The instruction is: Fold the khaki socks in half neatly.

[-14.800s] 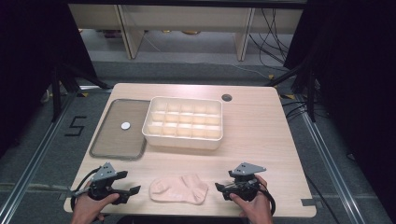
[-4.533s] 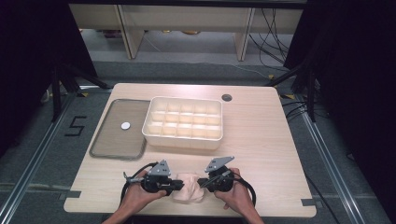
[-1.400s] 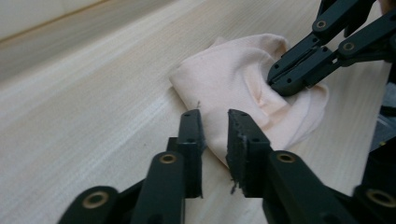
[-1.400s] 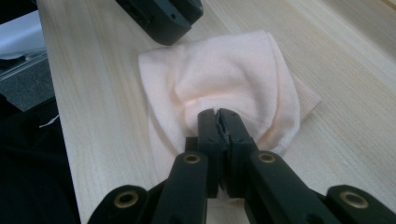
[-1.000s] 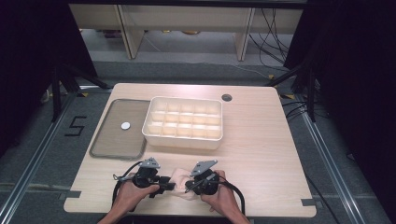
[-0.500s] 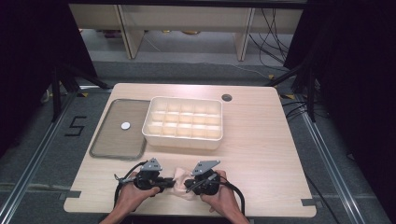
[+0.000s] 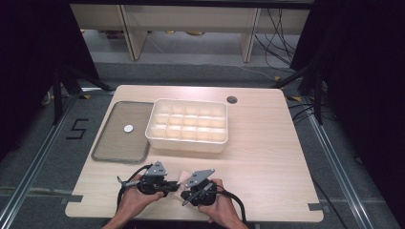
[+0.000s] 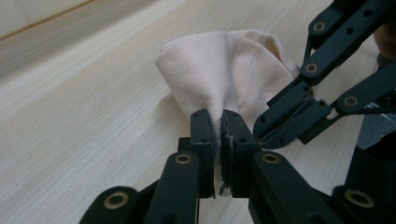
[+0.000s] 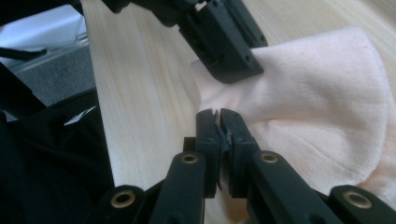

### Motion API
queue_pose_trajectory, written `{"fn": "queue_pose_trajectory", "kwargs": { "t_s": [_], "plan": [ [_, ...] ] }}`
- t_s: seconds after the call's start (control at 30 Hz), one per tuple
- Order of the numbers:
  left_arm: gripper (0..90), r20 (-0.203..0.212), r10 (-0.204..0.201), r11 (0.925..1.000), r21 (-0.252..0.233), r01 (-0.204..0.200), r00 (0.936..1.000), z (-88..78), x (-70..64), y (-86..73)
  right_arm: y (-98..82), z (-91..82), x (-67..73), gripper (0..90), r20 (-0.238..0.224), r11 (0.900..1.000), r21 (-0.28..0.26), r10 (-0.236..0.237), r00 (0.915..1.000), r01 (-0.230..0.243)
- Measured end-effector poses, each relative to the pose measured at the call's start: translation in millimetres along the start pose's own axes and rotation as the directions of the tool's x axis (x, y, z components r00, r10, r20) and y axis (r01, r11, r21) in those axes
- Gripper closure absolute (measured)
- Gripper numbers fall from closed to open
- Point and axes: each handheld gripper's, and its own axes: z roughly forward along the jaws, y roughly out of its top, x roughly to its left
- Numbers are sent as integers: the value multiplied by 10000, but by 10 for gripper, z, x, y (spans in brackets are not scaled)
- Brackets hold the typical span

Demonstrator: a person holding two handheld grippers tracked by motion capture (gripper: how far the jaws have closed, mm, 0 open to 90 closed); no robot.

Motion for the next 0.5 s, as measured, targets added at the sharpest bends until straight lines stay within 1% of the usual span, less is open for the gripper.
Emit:
{"fn": "queue_pose_trajectory", "kwargs": {
  "t_s": [0.03, 0.07, 0.1, 0.13, 0.17, 0.2, 0.23, 0.27, 0.3, 0.33, 0.37, 0.4, 0.43, 0.47, 0.5],
  "plan": [
    [837, 0, 0, 10000, 0, 0, 10000, 0, 0, 0, 5, -17, -11, 865, 64, 10000, -78, -48, 10000, 48],
    [837, -90, 232, 9997, 26, -232, 9997, -7, 1, 7, 5, -17, -11, 865, 64, 10000, -78, -48, 10000, 48],
    [838, -174, 286, 9996, 87, -284, 9994, -14, -11, 11, 18, -49, -22, 864, 155, 9999, -141, -14, 9999, 16],
    [838, -278, 583, 9980, 266, -575, 9979, -28, -16, 23, 50, -132, -75, 864, 585, 9985, -530, 191, 9981, -160],
    [838, -278, 583, 9980, 266, -575, 9979, -28, -16, 23, 61, -157, -109, 864, 744, 9985, -548, 135, 9971, -95],
    [838, -245, 498, 9986, 169, -494, 9985, -21, -40, 28, 70, -170, -148, 865, 1064, 9980, -620, 199, 9941, -134],
    [838, -245, 498, 9986, 169, -494, 9985, -21, -40, 28, 75, -176, -195, 865, 1247, 9980, -629, 188, 9920, -111],
    [838, -288, 583, 9980, 247, -576, 9979, -21, -51, 32, 74, -147, -243, 868, 1381, 9973, -734, 203, 9902, -102],
    [839, -288, 583, 9980, 247, -576, 9979, -21, -51, 32, 74, -147, -243, 868, 1381, 9973, -734, 203, 9902, -102],
    [839, -215, 605, 9981, 146, -602, 9979, -16, -63, 37, 78, -139, -274, 868, 1534, 9978, -643, 266, 9878, -169],
    [840, -214, 676, 9975, 224, -671, 9975, -14, -62, 39, 86, -119, -314, 869, 1589, 9988, -487, 161, 9872, -85],
    [841, -249, 658, 9976, 232, -652, 9975, -11, -72, 41, 91, -93, -339, 871, 1638, 9990, -376, 308, 9860, -249],
    [843, -297, 792, 9966, 240, -785, 9964, -10, -80, 43, 85, -46, -373, 872, 1927, 9992, -373, 190, 9811, -120],
    [843, -318, 837, 9962, 260, -829, 9960, -6, -91, 44, 82, -16, -396, 873, 1827, 9995, -279, 196, 9830, -148],
    [843, -348, 1078, 9932, 480, -1061, 9936, -17, -87, 46, 87, -21, -421, 873, 1670, 9996, -175, 239, 9857, -213]
  ]
}}
